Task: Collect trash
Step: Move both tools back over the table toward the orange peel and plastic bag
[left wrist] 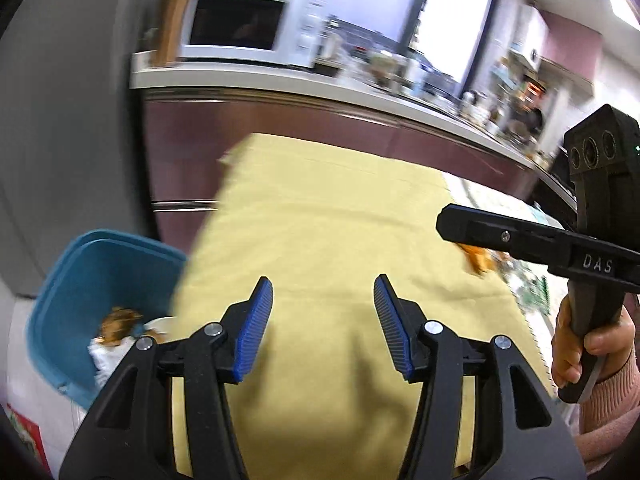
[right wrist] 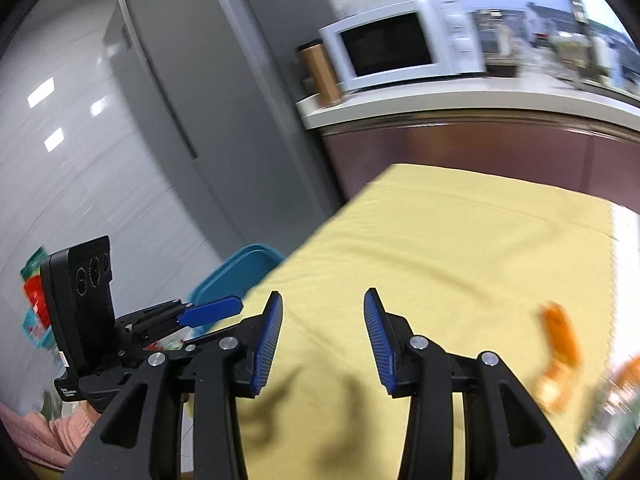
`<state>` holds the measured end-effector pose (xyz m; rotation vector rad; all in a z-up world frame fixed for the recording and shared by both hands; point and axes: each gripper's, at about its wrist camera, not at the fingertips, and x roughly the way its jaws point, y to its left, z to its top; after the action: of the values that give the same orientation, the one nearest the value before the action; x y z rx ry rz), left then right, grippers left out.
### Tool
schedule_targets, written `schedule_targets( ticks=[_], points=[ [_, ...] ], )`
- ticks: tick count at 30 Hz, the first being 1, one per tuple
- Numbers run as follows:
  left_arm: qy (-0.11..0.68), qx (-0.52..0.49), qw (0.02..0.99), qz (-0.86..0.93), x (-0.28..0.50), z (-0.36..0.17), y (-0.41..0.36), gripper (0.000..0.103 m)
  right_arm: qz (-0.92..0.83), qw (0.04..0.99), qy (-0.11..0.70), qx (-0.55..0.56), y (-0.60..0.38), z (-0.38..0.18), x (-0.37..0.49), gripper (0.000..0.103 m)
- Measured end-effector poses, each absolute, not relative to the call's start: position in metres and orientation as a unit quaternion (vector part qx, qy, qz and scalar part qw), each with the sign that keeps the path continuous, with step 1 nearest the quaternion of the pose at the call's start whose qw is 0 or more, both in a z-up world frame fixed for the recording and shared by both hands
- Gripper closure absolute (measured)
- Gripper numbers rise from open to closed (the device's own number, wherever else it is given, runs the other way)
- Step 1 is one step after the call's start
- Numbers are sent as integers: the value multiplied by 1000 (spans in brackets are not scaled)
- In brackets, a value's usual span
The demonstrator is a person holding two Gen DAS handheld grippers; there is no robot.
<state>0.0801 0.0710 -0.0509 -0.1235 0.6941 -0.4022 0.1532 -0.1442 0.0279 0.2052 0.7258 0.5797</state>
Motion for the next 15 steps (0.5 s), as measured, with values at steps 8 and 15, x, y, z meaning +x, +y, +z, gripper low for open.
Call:
schedule_targets(
  ticks=[8, 15],
  points=[
    [357, -14, 896, -264, 87, -61, -18, 51, 169, 912, 346, 141, -240, 12, 125, 63],
    [378, 8, 875, -302, 95, -70, -74, 51, 82, 918, 346, 177, -314, -6, 105, 63]
  ],
)
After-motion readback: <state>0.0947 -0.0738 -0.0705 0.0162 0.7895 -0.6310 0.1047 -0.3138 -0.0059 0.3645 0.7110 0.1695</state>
